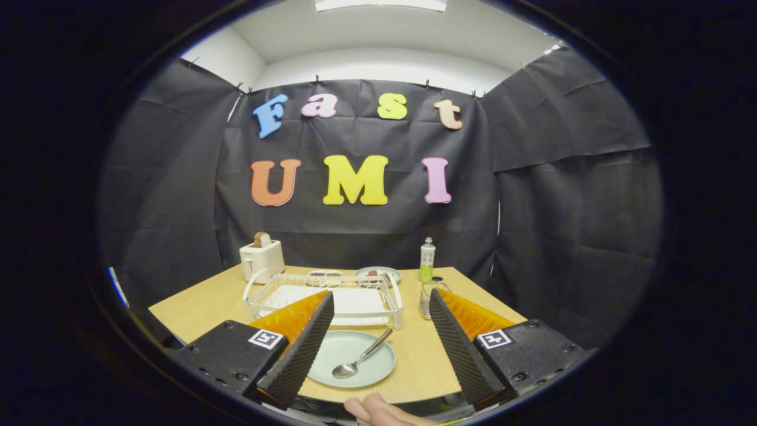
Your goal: Take the plate from the dish rack, then take the spoon from the basket and place it into the plate.
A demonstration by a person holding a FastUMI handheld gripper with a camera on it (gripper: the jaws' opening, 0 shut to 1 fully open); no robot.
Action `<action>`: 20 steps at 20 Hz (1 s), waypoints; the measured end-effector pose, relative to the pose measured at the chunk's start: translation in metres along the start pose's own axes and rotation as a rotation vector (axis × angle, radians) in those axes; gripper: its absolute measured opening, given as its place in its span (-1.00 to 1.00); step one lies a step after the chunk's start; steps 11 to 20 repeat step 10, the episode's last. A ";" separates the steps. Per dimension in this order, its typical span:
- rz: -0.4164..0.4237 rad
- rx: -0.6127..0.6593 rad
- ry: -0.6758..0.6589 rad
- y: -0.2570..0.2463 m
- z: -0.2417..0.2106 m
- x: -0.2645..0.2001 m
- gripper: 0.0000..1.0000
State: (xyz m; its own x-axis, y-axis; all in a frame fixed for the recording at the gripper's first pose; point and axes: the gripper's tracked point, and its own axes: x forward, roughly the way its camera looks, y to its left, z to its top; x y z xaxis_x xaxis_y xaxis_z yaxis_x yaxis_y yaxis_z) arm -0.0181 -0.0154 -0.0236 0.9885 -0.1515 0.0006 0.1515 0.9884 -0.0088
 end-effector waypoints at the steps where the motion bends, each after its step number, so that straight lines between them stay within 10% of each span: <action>1: 0.002 0.000 0.005 0.000 -0.002 0.001 1.00; 20: 0.042 0.004 0.039 0.002 -0.014 -0.001 1.00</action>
